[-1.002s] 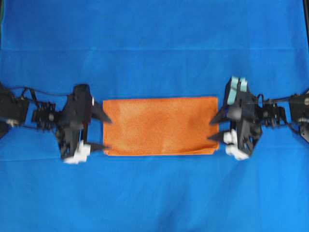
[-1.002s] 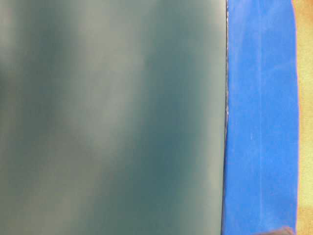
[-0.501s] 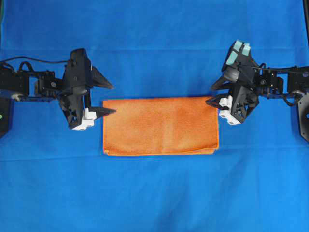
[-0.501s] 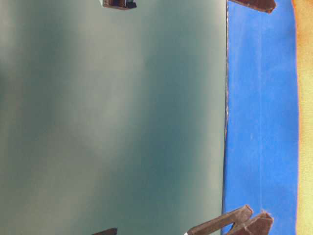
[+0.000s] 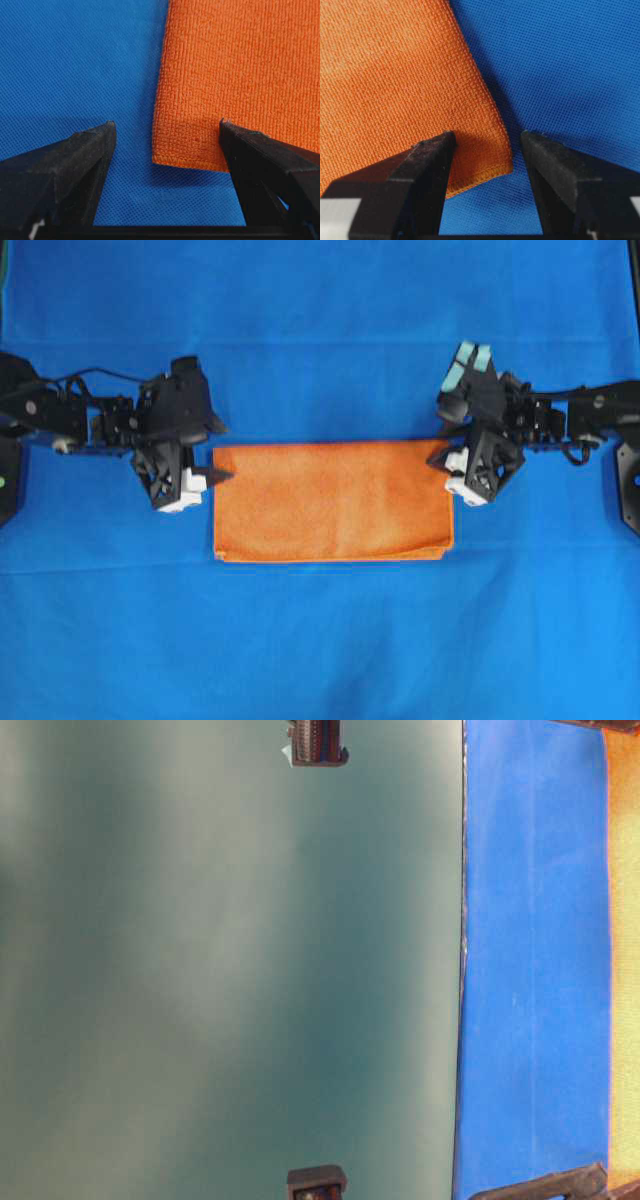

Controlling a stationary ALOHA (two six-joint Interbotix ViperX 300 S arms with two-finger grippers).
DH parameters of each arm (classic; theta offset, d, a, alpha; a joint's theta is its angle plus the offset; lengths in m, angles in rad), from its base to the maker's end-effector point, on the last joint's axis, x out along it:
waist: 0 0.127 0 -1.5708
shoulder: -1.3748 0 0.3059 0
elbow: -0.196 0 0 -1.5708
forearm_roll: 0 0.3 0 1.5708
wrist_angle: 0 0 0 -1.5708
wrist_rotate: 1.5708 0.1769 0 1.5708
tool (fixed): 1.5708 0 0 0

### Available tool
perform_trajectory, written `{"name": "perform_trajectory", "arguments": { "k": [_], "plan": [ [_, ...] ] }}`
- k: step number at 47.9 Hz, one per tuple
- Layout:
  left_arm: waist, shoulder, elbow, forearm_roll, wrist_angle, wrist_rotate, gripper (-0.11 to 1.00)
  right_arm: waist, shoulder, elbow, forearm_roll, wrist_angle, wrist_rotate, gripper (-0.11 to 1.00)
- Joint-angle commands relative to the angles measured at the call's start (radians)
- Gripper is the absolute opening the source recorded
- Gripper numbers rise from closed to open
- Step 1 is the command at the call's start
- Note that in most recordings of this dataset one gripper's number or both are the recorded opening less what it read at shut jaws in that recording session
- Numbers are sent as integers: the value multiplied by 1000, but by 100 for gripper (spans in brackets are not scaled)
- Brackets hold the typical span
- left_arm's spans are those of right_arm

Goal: Fold the orange towel.
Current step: 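Pinch the folded strip's top corners with both grippers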

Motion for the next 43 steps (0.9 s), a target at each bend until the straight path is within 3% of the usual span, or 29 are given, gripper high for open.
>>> {"name": "perform_trajectory", "arguments": {
  "k": [1,7,11,18,24,35,43],
  "plan": [
    [3,-9,-8,-2,-3,-2,76,3,-9,-14,2,-3,2,58],
    [3,-8,-12,-2,2,-3,71,25,-9,-12,0,-3,2,54],
    [2,-5,-17,-2,21,-6,60,52,-8,-11,0,-6,2,43],
    [0,0,-32,-2,58,-21,24,87,-8,-9,2,-8,2,4],
    [0,2,-40,-2,74,-28,2,87,-8,-8,2,-8,5,2],
    [-2,-29,-51,-2,130,-28,2,86,-21,-17,2,-2,5,2],
    [-3,-121,-81,-2,242,-23,2,81,-110,-40,-2,60,-2,2]
  ]
}}
